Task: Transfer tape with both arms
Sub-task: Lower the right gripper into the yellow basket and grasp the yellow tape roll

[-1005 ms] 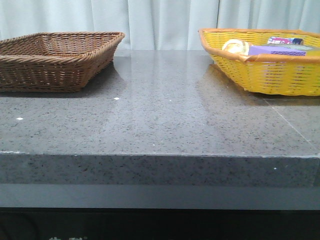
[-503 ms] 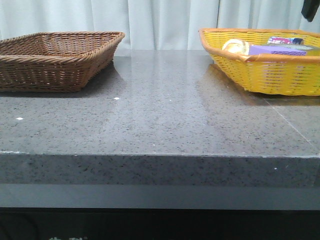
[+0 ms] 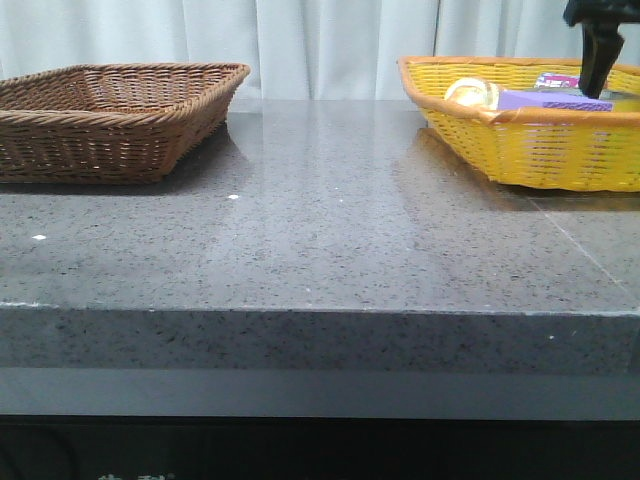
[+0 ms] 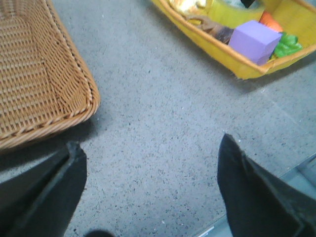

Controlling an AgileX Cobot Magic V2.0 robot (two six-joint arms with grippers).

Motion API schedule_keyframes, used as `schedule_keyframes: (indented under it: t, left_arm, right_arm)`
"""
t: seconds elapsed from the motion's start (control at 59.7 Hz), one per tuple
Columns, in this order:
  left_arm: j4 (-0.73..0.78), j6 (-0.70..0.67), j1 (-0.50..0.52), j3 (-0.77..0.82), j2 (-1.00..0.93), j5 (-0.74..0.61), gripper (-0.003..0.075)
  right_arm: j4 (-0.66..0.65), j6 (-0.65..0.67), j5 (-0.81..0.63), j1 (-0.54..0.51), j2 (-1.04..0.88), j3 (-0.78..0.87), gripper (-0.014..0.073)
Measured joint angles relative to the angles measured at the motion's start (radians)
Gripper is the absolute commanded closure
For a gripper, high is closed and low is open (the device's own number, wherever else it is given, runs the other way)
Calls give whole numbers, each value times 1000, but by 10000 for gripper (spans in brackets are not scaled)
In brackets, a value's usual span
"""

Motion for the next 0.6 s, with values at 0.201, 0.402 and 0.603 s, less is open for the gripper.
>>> schedule_keyframes:
  t: [0.201, 0.402, 0.603]
  left_arm:
    - [65, 2, -2, 0, 84, -39, 174]
    - [70, 2, -2, 0, 108, -42, 174]
    - [52, 2, -2, 0, 13, -50, 174]
  right_arm:
    - [6, -6, -12, 0, 47, 0, 346]
    - [11, -10, -20, -2, 47, -2, 464]
    - [11, -10, -18, -2, 47, -2, 466]
